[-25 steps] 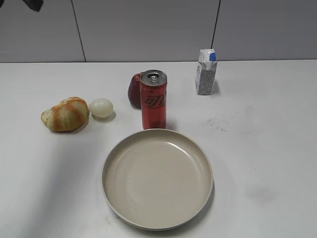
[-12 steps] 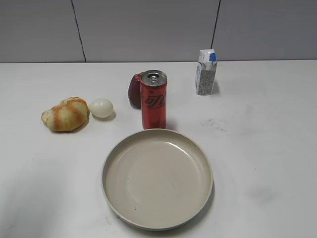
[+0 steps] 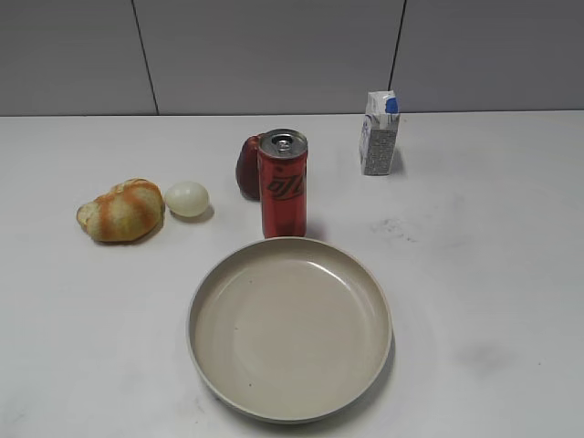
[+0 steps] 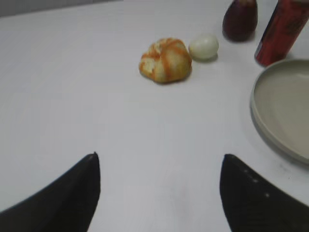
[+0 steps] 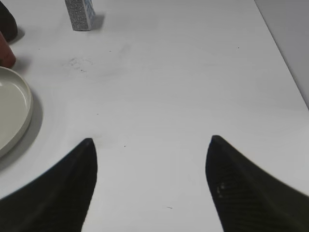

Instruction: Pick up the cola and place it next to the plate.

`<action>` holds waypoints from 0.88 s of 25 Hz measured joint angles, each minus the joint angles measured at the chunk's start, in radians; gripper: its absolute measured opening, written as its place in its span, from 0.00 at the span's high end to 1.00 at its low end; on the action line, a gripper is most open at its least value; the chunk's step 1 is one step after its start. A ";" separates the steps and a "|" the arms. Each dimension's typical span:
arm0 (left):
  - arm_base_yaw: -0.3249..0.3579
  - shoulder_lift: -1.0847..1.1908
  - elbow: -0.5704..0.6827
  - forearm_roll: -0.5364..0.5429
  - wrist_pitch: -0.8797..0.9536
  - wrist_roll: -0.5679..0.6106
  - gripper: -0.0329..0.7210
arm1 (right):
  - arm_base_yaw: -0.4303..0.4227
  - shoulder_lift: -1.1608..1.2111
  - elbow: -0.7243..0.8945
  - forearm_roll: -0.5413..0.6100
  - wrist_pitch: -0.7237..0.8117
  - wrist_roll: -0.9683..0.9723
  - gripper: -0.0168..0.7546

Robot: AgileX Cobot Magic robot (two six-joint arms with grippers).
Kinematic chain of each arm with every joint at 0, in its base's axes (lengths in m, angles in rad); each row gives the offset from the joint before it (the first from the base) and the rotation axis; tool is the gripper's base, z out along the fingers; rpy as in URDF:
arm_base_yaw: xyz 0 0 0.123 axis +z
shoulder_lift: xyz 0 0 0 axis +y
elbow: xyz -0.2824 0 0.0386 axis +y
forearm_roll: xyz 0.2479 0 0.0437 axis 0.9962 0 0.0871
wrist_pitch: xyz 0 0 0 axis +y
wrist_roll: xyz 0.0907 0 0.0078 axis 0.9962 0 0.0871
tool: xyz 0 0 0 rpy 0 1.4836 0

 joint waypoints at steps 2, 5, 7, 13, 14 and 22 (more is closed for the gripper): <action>0.000 -0.114 0.001 0.002 0.021 0.000 0.18 | 0.000 0.000 0.000 0.000 0.000 0.000 0.29; 0.000 -0.238 0.012 0.002 0.051 0.000 0.17 | 0.000 0.000 0.000 0.000 0.000 0.000 0.29; 0.000 -0.265 0.031 -0.002 0.055 0.000 0.17 | 0.000 0.000 0.000 0.000 0.000 0.000 0.29; 0.000 -0.257 0.077 -0.004 0.007 0.000 0.17 | 0.000 0.000 0.000 0.000 0.000 0.000 0.29; 0.000 -0.252 0.077 -0.004 0.005 -0.001 0.17 | 0.000 0.000 0.000 0.000 0.000 0.000 0.29; 0.000 -0.238 0.077 -0.004 -0.006 -0.001 0.18 | 0.000 0.000 0.000 0.000 0.000 0.000 0.29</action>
